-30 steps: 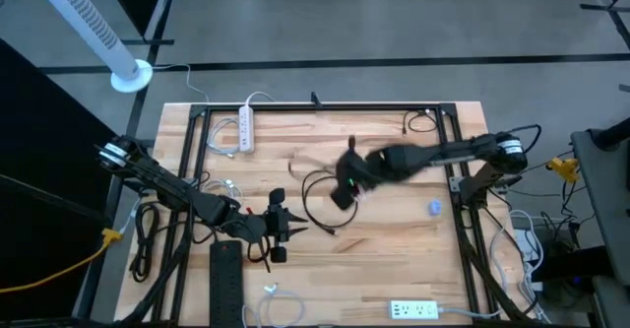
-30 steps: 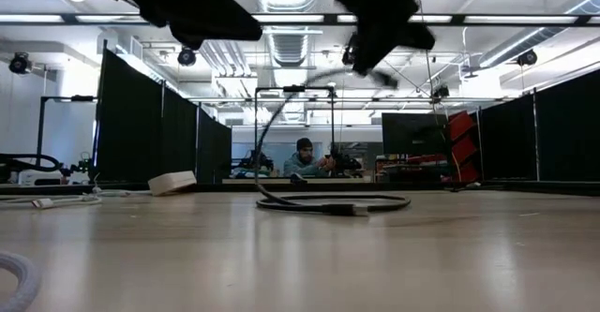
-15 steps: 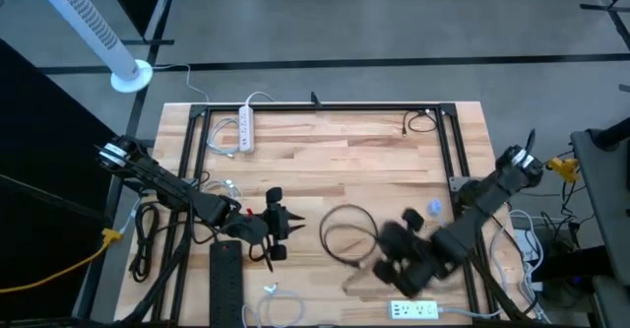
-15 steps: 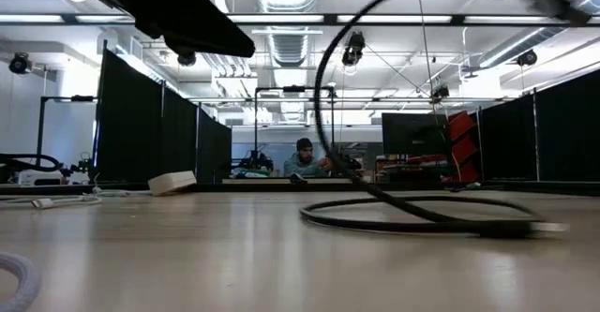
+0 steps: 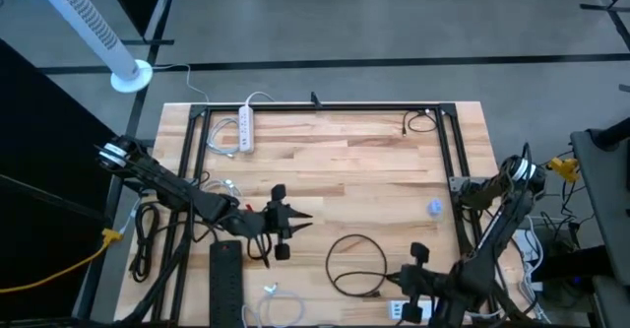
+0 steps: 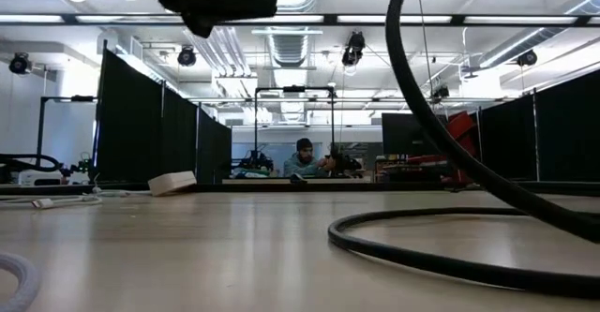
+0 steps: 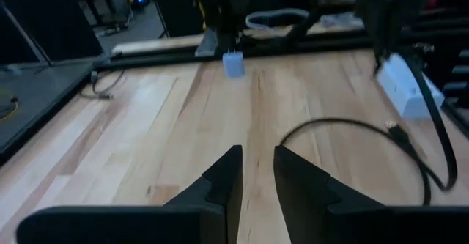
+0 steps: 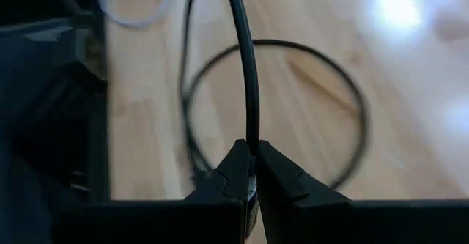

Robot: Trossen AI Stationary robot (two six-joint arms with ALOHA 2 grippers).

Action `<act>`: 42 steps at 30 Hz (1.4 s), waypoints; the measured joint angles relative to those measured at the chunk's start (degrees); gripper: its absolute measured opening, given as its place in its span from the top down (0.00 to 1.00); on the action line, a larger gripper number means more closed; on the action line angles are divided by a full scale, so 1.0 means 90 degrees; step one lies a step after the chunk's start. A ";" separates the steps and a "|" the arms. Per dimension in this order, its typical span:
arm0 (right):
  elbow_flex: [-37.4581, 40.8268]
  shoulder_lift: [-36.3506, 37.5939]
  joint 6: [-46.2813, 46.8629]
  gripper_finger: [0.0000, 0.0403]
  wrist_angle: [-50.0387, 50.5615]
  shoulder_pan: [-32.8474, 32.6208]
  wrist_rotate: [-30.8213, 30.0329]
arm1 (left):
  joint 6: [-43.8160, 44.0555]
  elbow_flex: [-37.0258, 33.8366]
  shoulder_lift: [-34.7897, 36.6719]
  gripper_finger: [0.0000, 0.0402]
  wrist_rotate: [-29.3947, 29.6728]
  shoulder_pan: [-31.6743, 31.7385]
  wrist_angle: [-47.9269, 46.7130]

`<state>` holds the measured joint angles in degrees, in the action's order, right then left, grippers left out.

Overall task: Plug in charger cables
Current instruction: Insert the bottom black charger cable into the bottom white outlet extension

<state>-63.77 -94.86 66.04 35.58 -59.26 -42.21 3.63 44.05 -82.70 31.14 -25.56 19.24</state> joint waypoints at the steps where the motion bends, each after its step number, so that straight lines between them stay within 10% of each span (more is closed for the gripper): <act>1: 0.0195 0.0069 -0.0136 1.00 -0.0404 -0.0015 -0.0002 | -0.0123 0.0000 0.0000 0.83 -0.0098 0.0014 0.0093; 16: 0.2133 0.2220 -0.1637 1.00 -0.1795 0.0034 -0.0696 | -0.1435 0.0000 0.0000 0.82 -0.0431 0.1603 0.0744; 25: 0.3081 0.3263 -0.1843 1.00 -0.2231 0.0054 -0.0600 | -0.1033 0.0000 0.0000 0.82 -0.1902 0.2873 0.1095; 42: 0.3455 0.0256 -0.2768 1.00 -0.7884 -0.0635 -0.0761 | -0.0624 0.0000 0.0002 0.82 -0.1207 0.1094 0.1543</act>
<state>-32.67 -92.56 41.13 -35.37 -64.97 -49.06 -1.99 44.05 -82.67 20.27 -15.71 33.12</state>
